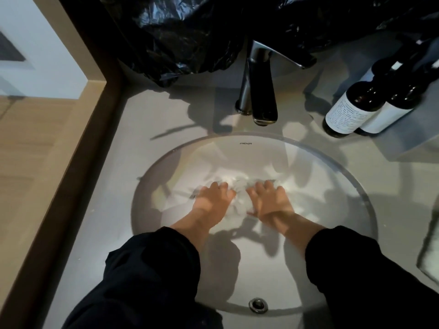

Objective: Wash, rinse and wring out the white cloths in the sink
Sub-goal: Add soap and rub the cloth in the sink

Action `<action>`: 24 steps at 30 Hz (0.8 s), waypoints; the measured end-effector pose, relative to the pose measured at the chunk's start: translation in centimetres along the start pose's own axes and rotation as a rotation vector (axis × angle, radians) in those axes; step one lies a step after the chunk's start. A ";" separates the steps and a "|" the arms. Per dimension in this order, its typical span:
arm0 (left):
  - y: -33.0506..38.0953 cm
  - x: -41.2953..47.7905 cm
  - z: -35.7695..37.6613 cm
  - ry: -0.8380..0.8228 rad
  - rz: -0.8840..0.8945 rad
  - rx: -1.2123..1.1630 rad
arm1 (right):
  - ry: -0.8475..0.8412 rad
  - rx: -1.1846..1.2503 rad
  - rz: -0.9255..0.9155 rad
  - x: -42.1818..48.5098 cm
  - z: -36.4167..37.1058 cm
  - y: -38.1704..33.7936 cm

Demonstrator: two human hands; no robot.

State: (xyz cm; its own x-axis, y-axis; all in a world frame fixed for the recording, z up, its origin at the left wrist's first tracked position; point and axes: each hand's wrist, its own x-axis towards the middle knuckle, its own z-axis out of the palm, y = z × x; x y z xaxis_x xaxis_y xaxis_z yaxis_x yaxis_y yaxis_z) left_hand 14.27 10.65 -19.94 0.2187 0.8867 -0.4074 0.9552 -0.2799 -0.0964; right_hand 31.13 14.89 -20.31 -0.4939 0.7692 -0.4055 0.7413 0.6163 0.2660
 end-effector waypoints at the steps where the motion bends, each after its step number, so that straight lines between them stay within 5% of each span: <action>1: -0.3 -0.2 0.0 0.003 0.014 -0.052 | 0.019 0.117 -0.005 0.1 -0.3 0.5; 4: -2.1 -1.2 -0.2 -0.012 0.053 -0.191 | -0.146 0.648 0.157 -0.5 -2.8 2.3; 7: -4.1 -2.1 -0.3 0.001 -0.051 -0.200 | -0.244 0.899 0.311 -1.2 -4.0 4.1; 10: -4.7 -2.1 0.1 -0.091 -0.141 -0.302 | 0.013 1.297 0.531 -1.2 -4.4 3.6; 14: -4.8 -1.8 0.3 -0.131 -0.174 -0.398 | 0.555 0.913 0.280 -0.7 -4.6 -4.1; 17: -5.2 -1.1 0.8 -0.160 -0.194 -0.437 | 0.457 0.504 0.100 0.5 -2.0 -7.1; 21: -5.0 -0.4 1.2 -0.156 -0.210 -0.455 | 0.548 0.325 0.079 2.5 0.5 -5.2; 24: -4.7 -0.4 0.7 -0.108 -0.242 -0.475 | 0.406 0.345 0.100 3.7 -0.9 -4.4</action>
State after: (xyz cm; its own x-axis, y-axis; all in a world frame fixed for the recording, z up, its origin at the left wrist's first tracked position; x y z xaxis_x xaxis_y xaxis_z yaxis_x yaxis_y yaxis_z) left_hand 9.50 11.35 -19.98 -0.0166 0.8555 -0.5175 0.9662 0.1468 0.2118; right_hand 25.66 15.15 -22.21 -0.4982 0.8671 -0.0042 0.8663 0.4975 -0.0444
